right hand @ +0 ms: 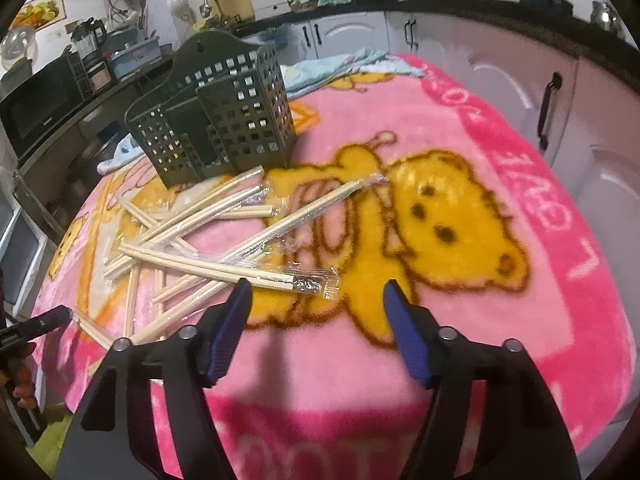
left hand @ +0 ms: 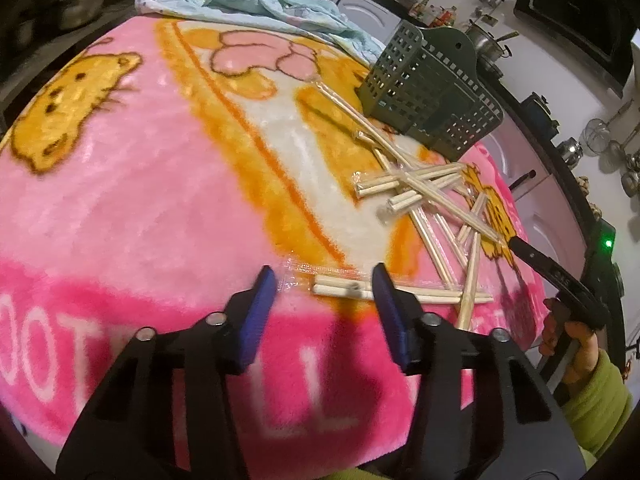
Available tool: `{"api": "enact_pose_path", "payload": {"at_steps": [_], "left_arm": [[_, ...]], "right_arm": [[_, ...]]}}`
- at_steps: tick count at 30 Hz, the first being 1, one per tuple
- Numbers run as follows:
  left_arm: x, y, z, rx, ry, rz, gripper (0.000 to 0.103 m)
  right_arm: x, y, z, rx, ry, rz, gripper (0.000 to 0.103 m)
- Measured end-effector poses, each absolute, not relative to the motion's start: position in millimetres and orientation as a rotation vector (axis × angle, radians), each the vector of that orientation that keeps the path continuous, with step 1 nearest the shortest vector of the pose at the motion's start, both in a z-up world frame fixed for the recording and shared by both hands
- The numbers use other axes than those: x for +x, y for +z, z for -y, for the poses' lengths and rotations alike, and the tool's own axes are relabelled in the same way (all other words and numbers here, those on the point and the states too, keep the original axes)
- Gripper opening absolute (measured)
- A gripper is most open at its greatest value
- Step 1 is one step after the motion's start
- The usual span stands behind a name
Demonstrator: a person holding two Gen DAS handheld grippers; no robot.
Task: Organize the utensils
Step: 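Close the left tool on a chopstick while the right tool grasps another chopstick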
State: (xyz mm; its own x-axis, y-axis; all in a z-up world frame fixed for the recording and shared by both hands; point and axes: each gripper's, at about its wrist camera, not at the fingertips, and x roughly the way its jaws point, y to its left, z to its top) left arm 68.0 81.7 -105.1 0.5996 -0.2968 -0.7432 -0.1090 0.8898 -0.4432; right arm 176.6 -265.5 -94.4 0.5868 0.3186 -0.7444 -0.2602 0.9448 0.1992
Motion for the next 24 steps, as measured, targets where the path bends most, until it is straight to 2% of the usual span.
{"api": "enact_pose_path", "payload": {"at_steps": [3,5,6,8,15,24], "left_arm": [[69,-106,-82,-0.473,-0.106,-0.934,0.03],[69,-107,-82,-0.472,-0.104,-0.937,0.024],[70,-108,-83,-0.469,-0.098,-0.938,0.02],[71,-109,-84,-0.467,-0.098,-0.938,0.014],[74,-108,-83,-0.461,-0.122,-0.928,0.002],[78,-88,-93,-0.444,-0.118,-0.842,0.001]], "right_arm": [[185,-101,264,0.089,0.355,-0.908,0.046],[188,-104,262,0.098,0.369,-0.925,0.029],[188,-106,261,0.098,0.373,-0.925,0.025],[187,-105,260,0.092,0.383,-0.913,0.006],[180,-90,257,0.061,0.386,-0.837,0.001],[175,-51,245,-0.001,0.41,-0.733,0.001]]}}
